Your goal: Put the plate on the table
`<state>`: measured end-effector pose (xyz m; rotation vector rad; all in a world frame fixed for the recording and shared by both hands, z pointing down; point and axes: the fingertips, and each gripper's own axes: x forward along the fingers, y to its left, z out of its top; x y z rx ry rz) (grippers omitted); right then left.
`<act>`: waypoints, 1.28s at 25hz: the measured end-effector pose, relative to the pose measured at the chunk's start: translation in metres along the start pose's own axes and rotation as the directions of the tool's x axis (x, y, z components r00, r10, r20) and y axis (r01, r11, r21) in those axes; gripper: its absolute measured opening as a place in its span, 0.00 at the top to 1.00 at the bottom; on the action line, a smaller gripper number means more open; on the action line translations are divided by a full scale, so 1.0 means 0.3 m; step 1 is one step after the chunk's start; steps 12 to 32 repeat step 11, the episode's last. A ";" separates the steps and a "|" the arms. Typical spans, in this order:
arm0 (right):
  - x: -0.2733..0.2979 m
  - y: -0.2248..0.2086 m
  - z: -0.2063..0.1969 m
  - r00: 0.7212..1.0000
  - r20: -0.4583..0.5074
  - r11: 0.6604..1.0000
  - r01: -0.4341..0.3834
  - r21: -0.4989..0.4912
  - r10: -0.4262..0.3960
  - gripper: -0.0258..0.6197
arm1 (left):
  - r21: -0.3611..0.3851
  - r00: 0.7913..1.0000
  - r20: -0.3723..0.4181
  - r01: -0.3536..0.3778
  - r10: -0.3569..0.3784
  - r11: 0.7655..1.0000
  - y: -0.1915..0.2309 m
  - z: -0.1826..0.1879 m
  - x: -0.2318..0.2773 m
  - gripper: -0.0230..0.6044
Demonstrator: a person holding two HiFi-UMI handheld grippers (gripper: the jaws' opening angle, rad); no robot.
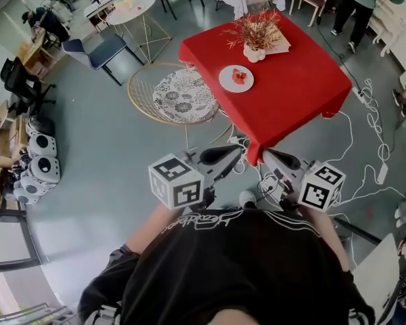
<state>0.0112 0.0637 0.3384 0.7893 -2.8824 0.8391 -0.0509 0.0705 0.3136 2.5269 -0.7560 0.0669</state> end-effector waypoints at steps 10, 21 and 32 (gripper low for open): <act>0.038 0.016 -0.064 1.000 -0.027 1.000 0.003 0.031 -0.002 0.95 | -0.042 1.000 -0.006 0.004 -0.004 0.999 0.032 -0.047 -0.029 0.95; 0.041 0.020 -0.067 1.000 -0.027 0.999 0.004 0.033 -0.003 0.95 | -0.042 1.000 -0.007 0.006 -0.006 0.999 0.032 -0.048 -0.034 0.95; 0.041 0.020 -0.067 1.000 -0.027 0.999 0.004 0.033 -0.003 0.95 | -0.042 1.000 -0.007 0.006 -0.006 0.999 0.032 -0.048 -0.034 0.95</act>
